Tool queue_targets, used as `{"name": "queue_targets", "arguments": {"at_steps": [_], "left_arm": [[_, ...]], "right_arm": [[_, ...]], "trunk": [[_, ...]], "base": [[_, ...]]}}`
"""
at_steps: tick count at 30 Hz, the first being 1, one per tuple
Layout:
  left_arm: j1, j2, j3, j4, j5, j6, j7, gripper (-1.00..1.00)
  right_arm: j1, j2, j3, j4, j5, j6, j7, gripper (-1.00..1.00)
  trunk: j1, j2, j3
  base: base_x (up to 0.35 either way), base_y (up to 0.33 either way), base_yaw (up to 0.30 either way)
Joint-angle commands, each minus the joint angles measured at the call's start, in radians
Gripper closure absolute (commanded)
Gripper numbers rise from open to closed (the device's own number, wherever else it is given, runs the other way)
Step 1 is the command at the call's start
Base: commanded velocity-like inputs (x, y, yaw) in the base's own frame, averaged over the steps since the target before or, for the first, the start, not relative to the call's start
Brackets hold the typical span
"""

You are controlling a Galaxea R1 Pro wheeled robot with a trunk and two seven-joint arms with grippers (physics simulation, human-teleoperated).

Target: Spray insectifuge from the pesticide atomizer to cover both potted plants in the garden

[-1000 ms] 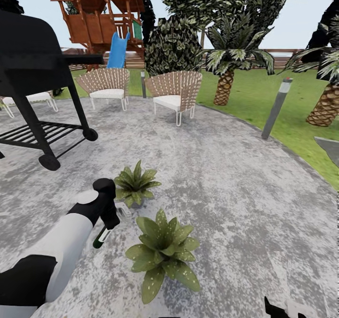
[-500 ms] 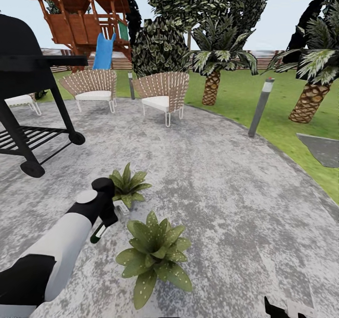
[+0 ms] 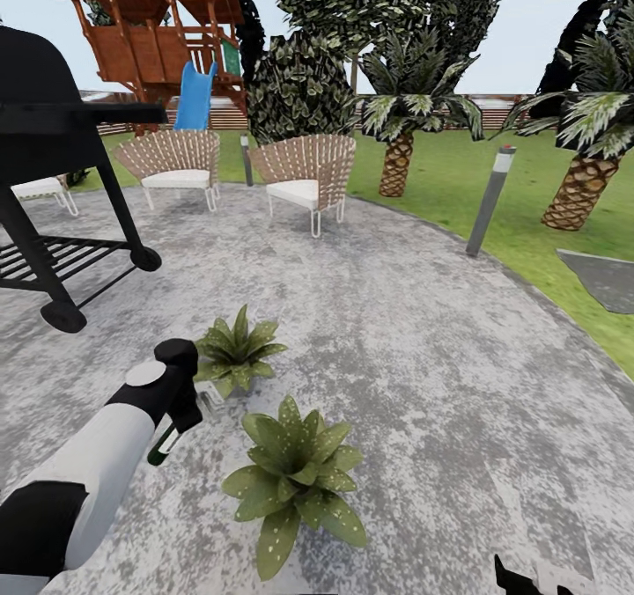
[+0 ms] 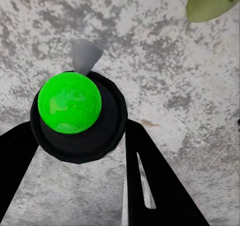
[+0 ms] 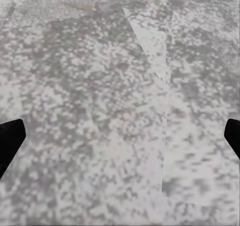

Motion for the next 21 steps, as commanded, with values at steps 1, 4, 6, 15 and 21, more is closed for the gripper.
{"name": "queue_targets", "arguments": {"at_steps": [1, 4, 6, 15, 21], "left_arm": [[0.000, -0.001, -0.005, -0.001, -0.002, 0.010, -0.008, 1.00], [0.010, -0.008, -0.004, 0.000, 0.001, 0.012, -0.006, 1.00], [0.025, -0.012, -0.003, 0.000, 0.000, 0.012, -0.006, 1.00], [0.113, -0.027, 0.005, -0.007, 0.007, 0.011, 0.021, 1.00], [0.152, -0.021, 0.005, -0.013, 0.084, 0.010, 0.031, 1.00]], "right_arm": [[-0.001, 0.000, 0.009, 0.001, -0.009, -0.003, 0.001, -1.00], [-0.001, 0.000, 0.009, 0.002, -0.008, -0.004, 0.001, -1.00], [-0.001, -0.001, 0.009, 0.002, -0.008, -0.005, 0.002, -1.00], [-0.001, -0.002, 0.009, 0.002, -0.008, -0.005, 0.003, -1.00], [-0.001, -0.002, 0.009, 0.002, -0.008, -0.005, 0.002, -1.00]], "trunk": [[0.000, 0.000, -0.001], [0.000, 0.000, -0.001], [0.000, 0.000, -0.001], [0.000, 0.000, -0.001], [0.000, 0.000, -0.001]], "base": [[0.136, 0.237, 0.000], [0.195, 0.125, 0.000], [0.162, 0.023, 0.000], [0.013, 0.002, 0.000], [0.000, 0.000, 0.000]]}}
